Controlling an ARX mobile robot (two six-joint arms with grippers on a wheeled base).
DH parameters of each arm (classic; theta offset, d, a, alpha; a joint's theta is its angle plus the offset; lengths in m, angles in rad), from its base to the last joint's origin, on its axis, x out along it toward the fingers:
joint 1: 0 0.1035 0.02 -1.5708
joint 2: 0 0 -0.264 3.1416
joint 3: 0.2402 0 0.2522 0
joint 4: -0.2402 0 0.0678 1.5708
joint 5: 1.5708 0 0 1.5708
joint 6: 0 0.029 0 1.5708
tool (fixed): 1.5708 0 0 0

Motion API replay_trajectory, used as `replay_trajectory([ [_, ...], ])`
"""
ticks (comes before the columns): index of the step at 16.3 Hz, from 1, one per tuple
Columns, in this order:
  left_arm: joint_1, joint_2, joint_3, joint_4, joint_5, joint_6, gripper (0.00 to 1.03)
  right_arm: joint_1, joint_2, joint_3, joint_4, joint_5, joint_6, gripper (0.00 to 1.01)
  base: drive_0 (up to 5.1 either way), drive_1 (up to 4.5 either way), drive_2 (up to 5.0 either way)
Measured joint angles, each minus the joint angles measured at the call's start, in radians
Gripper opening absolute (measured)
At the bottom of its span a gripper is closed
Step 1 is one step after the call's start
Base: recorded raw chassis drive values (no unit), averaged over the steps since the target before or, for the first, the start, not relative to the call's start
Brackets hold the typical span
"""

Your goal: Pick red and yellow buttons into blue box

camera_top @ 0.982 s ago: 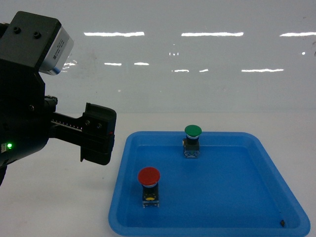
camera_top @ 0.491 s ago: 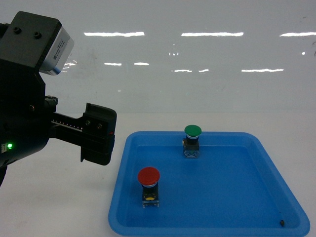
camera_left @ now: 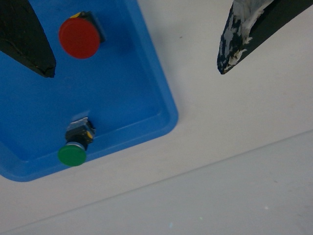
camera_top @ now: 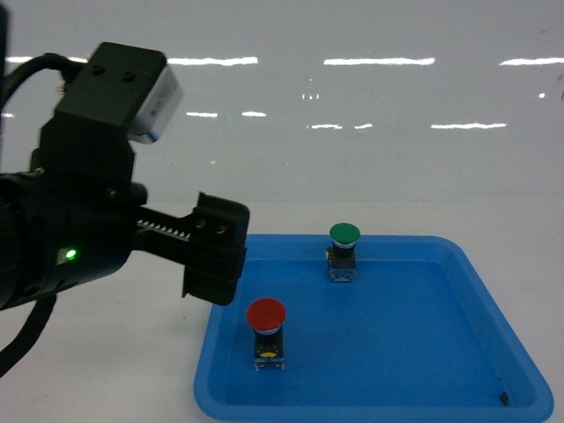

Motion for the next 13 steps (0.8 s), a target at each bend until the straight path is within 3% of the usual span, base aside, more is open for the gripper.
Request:
replay_trajectory([
  [3, -0.035, 0.143, 0.169, -0.161, 0.048, -0.079, 0.98, 0.0, 0.0, 0.0, 0.0, 0.0, 0.0, 0.25, 0.0, 0.0, 0.0],
  [6, -0.08, 0.274, 0.282, -0.255, 0.039, -0.151, 0.98, 0.0, 0.0, 0.0, 0.0, 0.0, 0.0, 0.25, 0.0, 0.0, 0.0],
  [10, -0.122, 0.352, 0.318, -0.291, -0.013, -0.2, 0.98, 0.0, 0.0, 0.0, 0.0, 0.0, 0.0, 0.25, 0.0, 0.0, 0.0],
  [13, -0.124, 0.404, 0.322, -0.29, -0.02, -0.235, 0.98, 0.0, 0.0, 0.0, 0.0, 0.0, 0.0, 0.25, 0.0, 0.0, 0.0],
])
